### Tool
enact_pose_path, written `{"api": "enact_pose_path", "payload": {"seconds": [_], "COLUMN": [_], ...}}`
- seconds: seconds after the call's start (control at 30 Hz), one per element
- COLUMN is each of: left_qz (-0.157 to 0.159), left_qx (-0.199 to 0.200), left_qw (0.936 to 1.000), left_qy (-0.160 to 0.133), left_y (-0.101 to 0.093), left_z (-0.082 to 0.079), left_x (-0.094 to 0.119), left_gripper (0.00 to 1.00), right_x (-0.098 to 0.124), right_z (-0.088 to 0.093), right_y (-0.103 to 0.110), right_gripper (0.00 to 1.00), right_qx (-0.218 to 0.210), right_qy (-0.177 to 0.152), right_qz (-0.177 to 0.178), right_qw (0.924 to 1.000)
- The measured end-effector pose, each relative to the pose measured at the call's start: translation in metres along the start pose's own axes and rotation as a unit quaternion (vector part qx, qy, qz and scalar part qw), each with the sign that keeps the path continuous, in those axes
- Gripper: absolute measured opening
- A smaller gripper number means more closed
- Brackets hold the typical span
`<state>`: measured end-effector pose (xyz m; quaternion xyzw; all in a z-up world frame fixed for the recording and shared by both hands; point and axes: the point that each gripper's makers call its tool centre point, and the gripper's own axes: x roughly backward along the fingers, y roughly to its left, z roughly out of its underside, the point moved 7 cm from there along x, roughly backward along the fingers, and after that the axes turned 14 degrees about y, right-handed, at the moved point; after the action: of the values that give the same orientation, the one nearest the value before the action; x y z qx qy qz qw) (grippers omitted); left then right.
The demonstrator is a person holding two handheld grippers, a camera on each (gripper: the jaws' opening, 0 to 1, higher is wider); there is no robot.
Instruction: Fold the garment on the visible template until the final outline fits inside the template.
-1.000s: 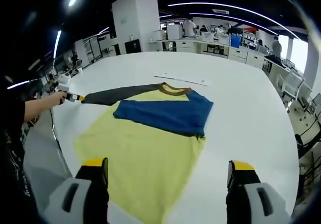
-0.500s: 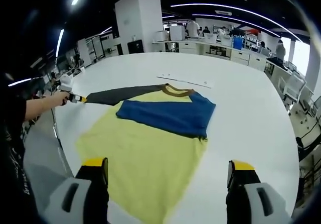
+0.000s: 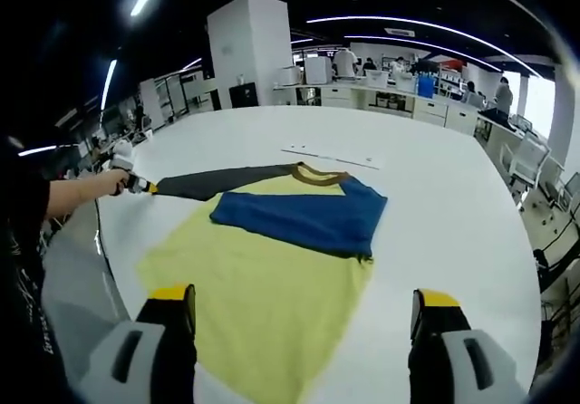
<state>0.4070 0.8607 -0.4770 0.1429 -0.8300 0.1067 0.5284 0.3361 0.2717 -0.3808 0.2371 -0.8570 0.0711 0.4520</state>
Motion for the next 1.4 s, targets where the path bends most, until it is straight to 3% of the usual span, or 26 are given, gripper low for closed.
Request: {"api": "enact_pose_path", "payload": {"seconds": [0.17,0.47,0.77,0.97,1.0,1.03,1.1,1.4], "left_qz": [0.019,0.026,0.041,0.074,0.105,0.111,0.102,0.131], "left_qx": [0.005,-0.011,-0.037,-0.049,-0.050,-0.057,-0.074,-0.103], "left_qw": [0.9998,0.9995,0.9980,0.9953,0.9920,0.9905,0.9905,0.9846], "left_qy": [0.003,-0.013,-0.031,-0.040,-0.050,-0.057,-0.054,-0.054], "left_y": [-0.004,-0.015,-0.028,-0.049,-0.058,-0.062,-0.069,-0.100], "left_z": [0.000,-0.005,-0.019,-0.028,-0.031,-0.033,-0.034,-0.039], "left_x": [-0.001,0.007,0.016,0.026,0.028,0.030,0.034,0.042], "left_gripper": [0.02,0.01,0.01,0.01,0.01,0.01,0.01,0.01], "right_x": [0.001,0.004,0.008,0.009,0.009,0.009,0.010,0.012], "right_z": [0.000,0.002,0.002,0.000,0.000,0.000,0.000,0.002], "right_y": [-0.002,-0.004,-0.004,-0.001,-0.001,-0.001,-0.001,-0.003], "right_gripper": [1.00,1.00,1.00,1.00,1.00,1.00,1.00,1.00], "right_qx": [-0.002,-0.005,0.000,0.008,0.009,0.008,0.008,0.005], "right_qy": [-0.002,-0.008,-0.029,-0.031,-0.032,-0.032,-0.033,-0.034], "right_qz": [0.002,0.004,0.000,-0.002,-0.002,-0.001,0.000,-0.002], "right_qw": [1.0000,0.9999,0.9996,0.9995,0.9995,0.9995,0.9994,0.9994]}}
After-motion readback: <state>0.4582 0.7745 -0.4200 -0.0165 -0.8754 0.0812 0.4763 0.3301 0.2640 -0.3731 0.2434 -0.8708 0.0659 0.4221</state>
